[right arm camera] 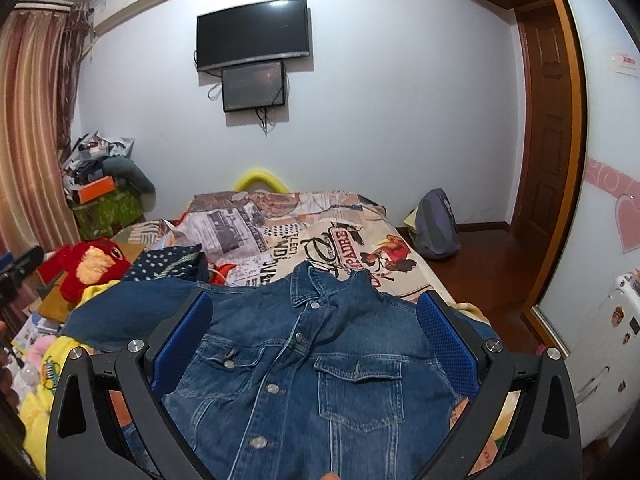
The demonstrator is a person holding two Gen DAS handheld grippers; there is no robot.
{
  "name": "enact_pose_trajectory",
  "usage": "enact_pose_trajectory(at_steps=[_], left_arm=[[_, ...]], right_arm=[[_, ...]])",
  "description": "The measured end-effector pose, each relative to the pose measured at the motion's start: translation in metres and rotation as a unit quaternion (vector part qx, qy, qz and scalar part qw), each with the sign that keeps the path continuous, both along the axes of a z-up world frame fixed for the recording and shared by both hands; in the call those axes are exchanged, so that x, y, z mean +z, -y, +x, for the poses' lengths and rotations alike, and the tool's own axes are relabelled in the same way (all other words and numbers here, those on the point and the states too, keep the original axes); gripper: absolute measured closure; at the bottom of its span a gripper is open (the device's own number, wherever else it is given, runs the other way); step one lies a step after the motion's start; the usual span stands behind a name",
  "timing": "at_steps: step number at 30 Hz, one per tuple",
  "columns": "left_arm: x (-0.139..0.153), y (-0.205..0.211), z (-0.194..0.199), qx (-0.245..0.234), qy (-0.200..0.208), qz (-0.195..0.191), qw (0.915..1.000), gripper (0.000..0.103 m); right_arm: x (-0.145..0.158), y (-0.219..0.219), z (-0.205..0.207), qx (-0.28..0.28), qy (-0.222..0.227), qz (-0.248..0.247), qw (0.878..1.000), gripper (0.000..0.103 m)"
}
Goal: Fold large clothes
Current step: 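Lower the left gripper onto the jacket sleeve and grasp its cuff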
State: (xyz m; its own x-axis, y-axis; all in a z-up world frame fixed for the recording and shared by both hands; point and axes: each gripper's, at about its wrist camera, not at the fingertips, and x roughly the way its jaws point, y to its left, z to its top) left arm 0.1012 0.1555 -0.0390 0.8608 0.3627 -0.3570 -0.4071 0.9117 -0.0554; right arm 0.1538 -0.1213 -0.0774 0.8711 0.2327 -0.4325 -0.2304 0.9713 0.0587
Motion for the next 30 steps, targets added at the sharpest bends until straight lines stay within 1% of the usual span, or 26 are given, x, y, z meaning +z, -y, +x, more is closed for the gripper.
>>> enact_pose_trajectory(at_steps=[2,4,6,8,10,11,13,14,15,16,17,19,21,23,24,27,29,30], left_arm=[[-0.007,-0.022,0.007,0.021,-0.010,-0.005,0.9997,0.000],[-0.018,-0.049,0.014,0.036,-0.023,-0.022,0.9989,0.000],[-0.033,-0.081,0.023,0.049,-0.043,-0.053,0.9964,0.000],[-0.055,-0.118,0.033,0.060,-0.071,-0.097,0.9909,0.000],[-0.076,-0.143,0.037,0.073,-0.097,-0.130,0.9839,0.000],[-0.091,-0.162,0.039,0.080,-0.113,-0.153,0.9784,0.000],[-0.115,-0.188,0.040,0.093,-0.137,-0.182,0.9691,0.000],[-0.125,-0.199,0.040,0.096,-0.147,-0.197,0.9645,0.000],[-0.138,-0.211,0.040,0.096,-0.156,-0.220,0.9582,0.000],[-0.148,-0.220,0.039,0.095,-0.162,-0.239,0.9526,0.000],[-0.161,-0.233,0.037,0.092,-0.166,-0.268,0.9447,0.001],[-0.178,-0.250,0.035,0.091,-0.172,-0.300,0.9338,0.003],[-0.189,-0.262,0.032,0.090,-0.174,-0.320,0.9270,0.006],[-0.201,-0.274,0.032,0.081,-0.171,-0.351,0.9171,0.008],[-0.208,-0.282,0.033,0.075,-0.168,-0.371,0.9101,0.011],[-0.226,-0.300,0.037,0.071,-0.165,-0.413,0.8930,0.019],[-0.234,-0.307,0.041,0.075,-0.162,-0.428,0.8860,0.021],[-0.236,-0.311,0.043,0.077,-0.156,-0.432,0.8850,0.023]], right_arm=[[-0.005,-0.002,0.013,0.003,-0.011,-0.005,1.000,0.002],[-0.011,-0.007,0.025,0.003,-0.024,-0.014,1.000,0.002],[-0.018,-0.011,0.038,0.005,-0.039,-0.025,0.999,0.002],[-0.025,-0.015,0.048,0.009,-0.056,-0.033,0.998,0.002],[-0.035,-0.020,0.060,0.014,-0.083,-0.040,0.996,0.002],[-0.040,-0.023,0.065,0.016,-0.096,-0.043,0.994,0.002],[-0.050,-0.028,0.073,0.018,-0.122,-0.054,0.991,0.002],[-0.052,-0.031,0.076,0.018,-0.129,-0.059,0.990,0.002],[-0.057,-0.034,0.078,0.020,-0.138,-0.068,0.988,0.002],[-0.061,-0.036,0.080,0.021,-0.143,-0.076,0.987,0.002],[-0.064,-0.038,0.082,0.022,-0.145,-0.082,0.986,0.002],[-0.067,-0.040,0.086,0.016,-0.143,-0.090,0.985,0.002],[-0.070,-0.040,0.093,0.021,-0.154,-0.086,0.984,0.002],[-0.073,-0.041,0.099,0.024,-0.167,-0.082,0.982,0.002],[-0.075,-0.041,0.102,0.022,-0.173,-0.080,0.981,0.002],[-0.080,-0.042,0.106,0.019,-0.185,-0.083,0.979,0.002],[-0.083,-0.045,0.110,0.016,-0.188,-0.087,0.978,0.002],[-0.084,-0.045,0.110,0.014,-0.189,-0.090,0.978,0.002]])
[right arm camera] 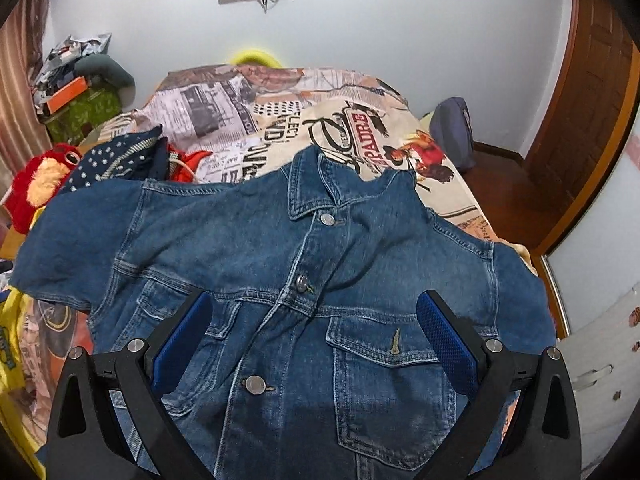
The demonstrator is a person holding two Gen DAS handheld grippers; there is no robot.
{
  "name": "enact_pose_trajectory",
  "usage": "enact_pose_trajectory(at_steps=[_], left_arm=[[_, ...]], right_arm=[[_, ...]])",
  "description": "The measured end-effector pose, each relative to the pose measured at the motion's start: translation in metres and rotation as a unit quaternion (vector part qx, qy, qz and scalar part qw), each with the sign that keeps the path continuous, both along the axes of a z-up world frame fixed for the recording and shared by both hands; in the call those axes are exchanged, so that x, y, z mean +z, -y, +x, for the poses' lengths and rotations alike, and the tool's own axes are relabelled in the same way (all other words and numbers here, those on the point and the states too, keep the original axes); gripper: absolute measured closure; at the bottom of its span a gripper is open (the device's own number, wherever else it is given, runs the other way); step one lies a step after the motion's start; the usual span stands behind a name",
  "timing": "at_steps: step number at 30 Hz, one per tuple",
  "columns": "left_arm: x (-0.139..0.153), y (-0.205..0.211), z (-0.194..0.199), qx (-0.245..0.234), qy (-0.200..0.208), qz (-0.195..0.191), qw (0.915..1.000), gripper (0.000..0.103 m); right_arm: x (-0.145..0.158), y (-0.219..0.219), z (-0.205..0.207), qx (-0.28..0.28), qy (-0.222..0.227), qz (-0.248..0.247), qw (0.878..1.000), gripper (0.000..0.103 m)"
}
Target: Fold large clothes
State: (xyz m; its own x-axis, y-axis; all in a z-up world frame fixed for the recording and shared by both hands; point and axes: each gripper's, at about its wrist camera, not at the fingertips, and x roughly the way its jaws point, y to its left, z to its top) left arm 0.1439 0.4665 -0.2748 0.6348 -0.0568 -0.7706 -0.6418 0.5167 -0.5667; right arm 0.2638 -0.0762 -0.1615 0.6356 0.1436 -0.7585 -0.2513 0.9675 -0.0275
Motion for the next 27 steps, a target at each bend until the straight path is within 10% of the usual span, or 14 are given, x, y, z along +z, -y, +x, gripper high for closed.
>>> enact_pose_trajectory(at_steps=[5,11,18,27], left_arm=[[0.003,-0.013,0.011,0.024,-0.019,0.060,0.9978,0.039],[0.007,-0.012,0.031,0.021,-0.086,0.159,0.9833,0.092],[0.065,0.022,0.039,-0.001,-0.070,0.266,0.9615,0.099],[0.184,0.097,0.059,-0.047,0.055,0.347,0.9349,0.100]], right_arm=[[-0.002,-0.005,0.003,-0.002,0.001,-0.016,1.000,0.002],[0.002,-0.011,0.000,0.007,0.014,-0.034,0.999,0.002],[0.013,-0.011,-0.004,0.018,0.030,-0.042,0.999,0.002],[0.028,0.005,-0.011,0.017,0.049,-0.019,0.998,0.002]])
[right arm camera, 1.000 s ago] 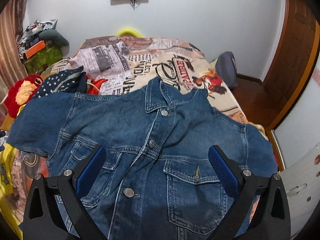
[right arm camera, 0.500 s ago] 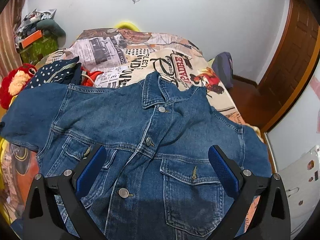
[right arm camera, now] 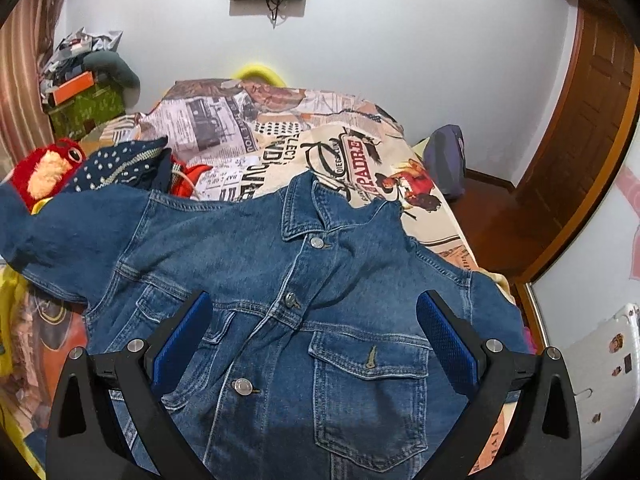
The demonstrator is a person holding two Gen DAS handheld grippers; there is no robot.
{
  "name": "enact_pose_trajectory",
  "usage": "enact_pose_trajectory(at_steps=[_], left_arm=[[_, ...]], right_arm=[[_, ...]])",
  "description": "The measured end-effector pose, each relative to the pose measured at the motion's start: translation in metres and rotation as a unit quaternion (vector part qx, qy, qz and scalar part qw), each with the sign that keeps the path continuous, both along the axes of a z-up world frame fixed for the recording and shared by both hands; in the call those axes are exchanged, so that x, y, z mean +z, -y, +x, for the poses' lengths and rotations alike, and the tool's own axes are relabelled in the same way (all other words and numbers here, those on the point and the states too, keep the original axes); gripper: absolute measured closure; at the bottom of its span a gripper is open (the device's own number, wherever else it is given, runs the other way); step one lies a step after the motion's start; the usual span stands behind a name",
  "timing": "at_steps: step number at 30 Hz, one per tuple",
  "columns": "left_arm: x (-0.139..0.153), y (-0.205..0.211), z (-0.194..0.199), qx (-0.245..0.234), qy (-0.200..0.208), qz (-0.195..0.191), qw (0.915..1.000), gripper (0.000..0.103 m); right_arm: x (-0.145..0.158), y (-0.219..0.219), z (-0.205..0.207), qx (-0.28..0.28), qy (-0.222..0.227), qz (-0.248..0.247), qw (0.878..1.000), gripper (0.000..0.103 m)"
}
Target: Fold large clothes
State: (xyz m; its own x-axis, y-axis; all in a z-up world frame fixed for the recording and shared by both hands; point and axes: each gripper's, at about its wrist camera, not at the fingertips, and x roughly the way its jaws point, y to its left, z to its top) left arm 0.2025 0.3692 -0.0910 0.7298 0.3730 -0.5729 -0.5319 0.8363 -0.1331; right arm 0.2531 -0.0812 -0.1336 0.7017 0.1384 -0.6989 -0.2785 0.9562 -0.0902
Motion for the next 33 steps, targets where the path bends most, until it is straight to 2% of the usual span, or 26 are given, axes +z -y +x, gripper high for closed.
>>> enact_pose_trajectory(at_steps=[4,8,14,17,21,26,31,33], left_arm=[[0.043,0.042,0.015,-0.035,0.044,0.017,0.9983,0.100],[0.079,0.094,0.037,-0.092,0.078,0.026,0.9923,0.100],[0.104,0.176,0.084,-0.194,0.094,0.004,0.9765,0.100],[0.102,0.214,0.107,-0.237,0.088,-0.008,0.9676,0.100],[0.083,0.268,0.135,-0.286,0.058,-0.015,0.9563,0.100],[0.036,0.329,0.158,-0.343,0.004,-0.034,0.9388,0.100],[-0.030,0.384,0.170,-0.398,-0.080,-0.046,0.9128,0.100],[-0.059,0.407,0.172,-0.418,-0.120,-0.047,0.8992,0.100]], right_arm=[[0.004,0.010,-0.002,0.007,0.006,0.005,1.000,0.002],[0.006,0.025,-0.005,0.003,0.008,0.018,1.000,0.002],[0.006,0.050,-0.008,-0.005,0.007,0.046,0.999,0.002],[0.006,0.063,-0.010,-0.013,0.007,0.051,0.999,0.002],[0.003,0.080,-0.012,-0.021,0.002,0.067,0.998,0.002],[-0.002,0.097,-0.010,-0.031,-0.005,0.066,0.997,0.002],[-0.012,0.116,-0.008,-0.052,-0.017,0.052,0.997,0.002],[-0.016,0.123,-0.008,-0.058,-0.025,0.055,0.997,0.002]])
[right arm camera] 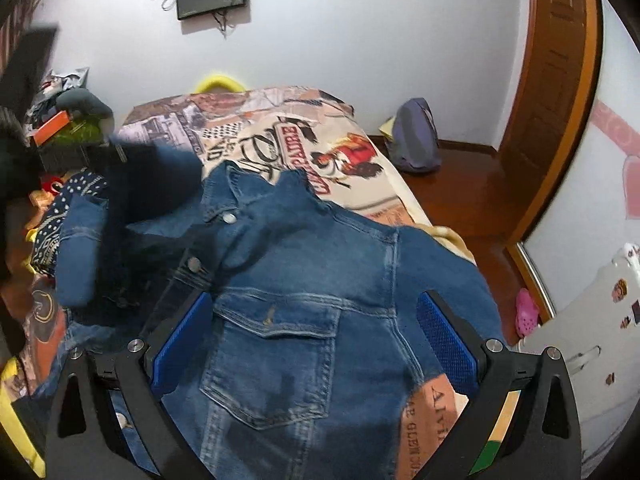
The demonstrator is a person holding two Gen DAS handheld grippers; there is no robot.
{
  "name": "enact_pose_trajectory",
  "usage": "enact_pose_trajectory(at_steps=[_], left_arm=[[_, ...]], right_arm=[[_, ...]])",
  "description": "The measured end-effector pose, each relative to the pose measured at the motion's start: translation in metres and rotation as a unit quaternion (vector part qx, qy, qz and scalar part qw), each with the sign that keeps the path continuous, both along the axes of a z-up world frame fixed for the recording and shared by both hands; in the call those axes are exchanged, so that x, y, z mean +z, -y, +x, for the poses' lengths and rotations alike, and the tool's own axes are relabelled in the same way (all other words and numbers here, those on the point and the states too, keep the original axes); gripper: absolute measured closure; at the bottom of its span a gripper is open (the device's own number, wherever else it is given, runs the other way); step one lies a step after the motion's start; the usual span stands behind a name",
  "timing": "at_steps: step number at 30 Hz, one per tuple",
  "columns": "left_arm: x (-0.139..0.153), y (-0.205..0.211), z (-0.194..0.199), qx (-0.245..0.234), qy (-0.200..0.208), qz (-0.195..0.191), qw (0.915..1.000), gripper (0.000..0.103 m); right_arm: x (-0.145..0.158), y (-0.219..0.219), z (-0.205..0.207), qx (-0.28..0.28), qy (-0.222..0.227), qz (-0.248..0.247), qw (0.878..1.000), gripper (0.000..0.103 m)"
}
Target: Fold large clothes
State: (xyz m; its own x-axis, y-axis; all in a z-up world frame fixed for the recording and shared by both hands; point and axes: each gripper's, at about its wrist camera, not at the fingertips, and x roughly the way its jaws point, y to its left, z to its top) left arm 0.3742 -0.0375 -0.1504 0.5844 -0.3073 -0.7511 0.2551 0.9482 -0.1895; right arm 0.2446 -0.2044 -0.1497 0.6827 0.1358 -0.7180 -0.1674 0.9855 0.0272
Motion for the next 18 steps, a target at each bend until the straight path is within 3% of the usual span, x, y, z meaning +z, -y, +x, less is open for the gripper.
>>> enact_pose_trajectory(at_steps=[6,8,10,13,18], left_arm=[[-0.051,0.040,-0.003,-0.067,-0.072,0.033,0.9946,0.100],[-0.059,0.049,-0.006,-0.081,-0.084,0.050,0.9918,0.094],[-0.062,0.051,-0.009,-0.093,-0.094,0.059,0.9894,0.077],[-0.053,0.049,-0.019,-0.098,-0.089,0.060,0.9894,0.062],[-0.015,0.028,-0.039,-0.089,-0.045,0.051,0.9937,0.053]], right_arm=[[-0.009,0.011,-0.003,-0.011,-0.018,-0.007,1.000,0.002],[-0.010,0.013,-0.005,-0.012,-0.023,-0.013,1.000,0.001],[-0.010,0.014,-0.007,-0.012,-0.023,-0.021,0.999,0.002],[-0.008,0.016,-0.010,-0.012,-0.023,-0.028,0.999,0.002],[-0.002,0.016,-0.011,-0.005,-0.026,-0.011,1.000,0.002]])
